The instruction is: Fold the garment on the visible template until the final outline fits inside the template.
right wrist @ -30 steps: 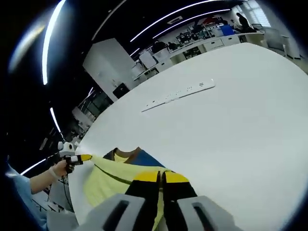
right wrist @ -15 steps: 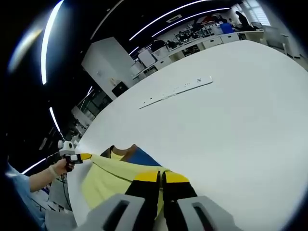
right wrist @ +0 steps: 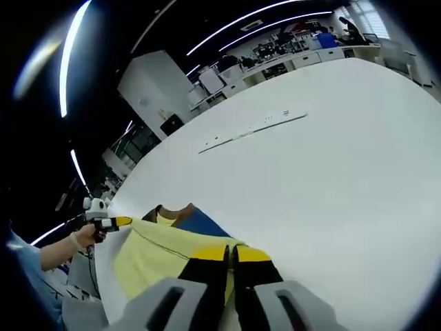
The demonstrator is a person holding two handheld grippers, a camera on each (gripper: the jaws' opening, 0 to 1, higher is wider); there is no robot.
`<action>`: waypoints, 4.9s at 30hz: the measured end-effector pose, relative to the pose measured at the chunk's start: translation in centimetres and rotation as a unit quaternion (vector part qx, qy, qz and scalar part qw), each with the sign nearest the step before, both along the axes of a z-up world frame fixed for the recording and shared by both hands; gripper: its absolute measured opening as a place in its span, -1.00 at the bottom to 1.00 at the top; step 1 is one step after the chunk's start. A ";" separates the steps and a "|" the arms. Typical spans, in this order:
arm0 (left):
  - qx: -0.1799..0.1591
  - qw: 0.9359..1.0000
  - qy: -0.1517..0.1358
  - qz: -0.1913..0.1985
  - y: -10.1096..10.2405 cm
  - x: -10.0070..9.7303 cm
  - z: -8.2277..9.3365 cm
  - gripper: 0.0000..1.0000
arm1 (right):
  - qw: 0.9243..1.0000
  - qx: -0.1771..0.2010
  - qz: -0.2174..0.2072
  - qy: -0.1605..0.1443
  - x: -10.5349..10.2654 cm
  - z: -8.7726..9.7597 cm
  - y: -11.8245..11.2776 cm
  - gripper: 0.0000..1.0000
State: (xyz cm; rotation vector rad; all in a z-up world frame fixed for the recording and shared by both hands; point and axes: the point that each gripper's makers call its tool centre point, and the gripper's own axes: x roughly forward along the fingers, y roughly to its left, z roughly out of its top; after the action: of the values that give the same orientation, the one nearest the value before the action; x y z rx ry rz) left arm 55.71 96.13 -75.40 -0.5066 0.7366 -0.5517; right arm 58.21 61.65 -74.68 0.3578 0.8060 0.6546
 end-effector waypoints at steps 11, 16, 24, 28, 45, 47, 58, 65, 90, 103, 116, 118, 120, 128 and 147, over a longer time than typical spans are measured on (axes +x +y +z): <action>-0.008 0.999 -0.015 -0.042 -1.1 -1.0 1.0 -0.68 | 0.999 -0.007 0.038 -0.025 -1.2 1.0 0.8 -0.63; -0.005 0.997 -0.022 -0.067 -1.8 -1.7 1.3 -0.52 | 0.998 -0.005 0.047 -0.030 -1.5 1.2 1.1 -0.52; -0.015 0.996 -0.021 -0.087 -2.7 -2.2 1.4 -0.48 | 0.998 0.011 0.056 -0.028 -1.7 1.3 1.9 -0.53; -0.021 0.995 -0.022 -0.095 -3.4 -2.2 1.4 -0.47 | 0.998 0.012 0.058 -0.024 -1.6 0.9 2.2 -0.53; -0.022 0.996 -0.035 -0.074 -3.3 0.3 1.9 -0.30 | 0.998 0.008 0.046 -0.035 0.6 1.0 2.5 -0.45; -0.020 0.996 -0.035 -0.074 -3.3 0.3 1.9 -0.28 | 0.998 0.007 0.047 -0.036 0.5 1.0 2.5 -0.44; -0.011 0.995 -0.046 -0.083 -3.2 -0.3 2.7 -0.13 | 0.997 -0.005 0.056 -0.051 -0.3 1.7 2.4 -0.25; -0.002 0.993 -0.061 -0.105 -3.2 -2.4 3.8 -0.11 | 0.997 -0.001 0.052 -0.064 -1.6 3.0 1.9 -0.24; 0.043 0.986 -0.070 -0.147 -1.7 -12.9 4.3 -0.15 | 0.997 -0.017 0.046 -0.067 -10.5 4.4 -0.8 -0.25; 0.041 0.989 -0.069 -0.128 -1.1 -16.2 2.5 -0.28 | 0.993 -0.054 0.071 -0.075 -14.4 2.8 -2.4 -0.33; 0.049 0.991 -0.057 -0.113 -1.7 -17.0 0.1 -0.36 | 0.983 -0.114 0.116 -0.088 -15.6 -1.2 -2.8 -0.54; 0.052 0.990 -0.057 -0.115 -1.9 -16.8 -0.2 -0.38 | 0.981 -0.120 0.116 -0.096 -15.1 -1.4 -2.7 -0.55; 0.051 0.990 -0.058 -0.115 -2.0 -16.6 -0.2 -0.40 | 0.980 -0.121 0.120 -0.101 -14.8 -1.4 -2.5 -0.56; 0.057 0.988 -0.067 -0.124 -2.8 -15.9 -0.6 -0.53 | 0.977 -0.128 0.131 -0.108 -14.3 -2.0 -2.3 -0.71; 0.049 0.990 -0.066 -0.115 -2.0 -15.8 -0.5 -1.00 | 0.976 -0.122 0.137 -0.115 -14.4 -1.5 -1.8 -1.00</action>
State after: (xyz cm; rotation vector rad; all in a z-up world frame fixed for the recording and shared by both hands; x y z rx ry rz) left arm 39.90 94.10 -75.88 -0.2915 0.6959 -0.7520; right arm 43.78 59.86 -76.23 -0.0548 0.7095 0.8279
